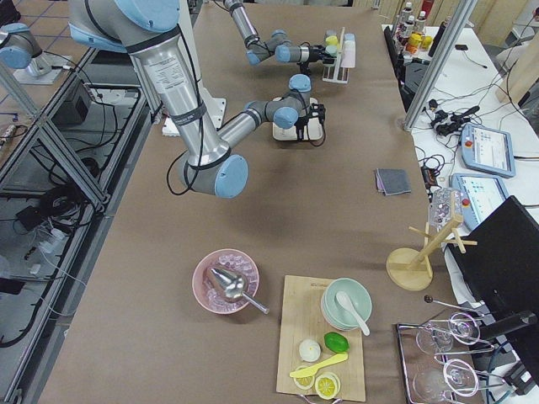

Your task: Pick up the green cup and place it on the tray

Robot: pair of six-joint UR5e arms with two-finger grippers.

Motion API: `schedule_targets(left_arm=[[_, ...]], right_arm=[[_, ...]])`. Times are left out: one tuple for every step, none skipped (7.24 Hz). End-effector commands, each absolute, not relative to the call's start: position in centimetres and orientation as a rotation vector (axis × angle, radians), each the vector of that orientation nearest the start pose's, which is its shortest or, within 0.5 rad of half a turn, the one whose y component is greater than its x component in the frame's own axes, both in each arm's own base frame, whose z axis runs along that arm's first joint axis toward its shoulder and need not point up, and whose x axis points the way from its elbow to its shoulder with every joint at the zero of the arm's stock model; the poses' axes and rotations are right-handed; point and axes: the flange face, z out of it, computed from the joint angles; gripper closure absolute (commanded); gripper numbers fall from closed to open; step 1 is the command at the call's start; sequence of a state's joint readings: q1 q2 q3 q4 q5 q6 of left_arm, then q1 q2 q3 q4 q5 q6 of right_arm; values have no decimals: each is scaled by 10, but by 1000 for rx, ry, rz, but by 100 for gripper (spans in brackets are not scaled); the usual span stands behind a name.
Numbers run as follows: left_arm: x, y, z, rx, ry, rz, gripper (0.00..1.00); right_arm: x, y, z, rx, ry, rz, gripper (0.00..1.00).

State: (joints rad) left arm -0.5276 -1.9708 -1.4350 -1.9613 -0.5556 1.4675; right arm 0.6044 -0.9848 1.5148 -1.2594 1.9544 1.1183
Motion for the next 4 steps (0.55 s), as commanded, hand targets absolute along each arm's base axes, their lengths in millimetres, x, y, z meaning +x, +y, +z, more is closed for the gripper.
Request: schedule_targets(left_arm=[[461, -519, 440, 453, -1285, 1862, 2], [461, -520, 439, 453, -1285, 1862, 3], [461, -521, 438, 453, -1285, 1860, 6], [460, -520, 436, 454, -1285, 1860, 19]], right_arm=[[-529, -482, 307, 106, -896, -19, 100], [-529, -482, 308, 105, -895, -19, 100], [-529, -482, 308, 105, -895, -19, 100], [-528, -482, 310, 103, -893, -17, 100]])
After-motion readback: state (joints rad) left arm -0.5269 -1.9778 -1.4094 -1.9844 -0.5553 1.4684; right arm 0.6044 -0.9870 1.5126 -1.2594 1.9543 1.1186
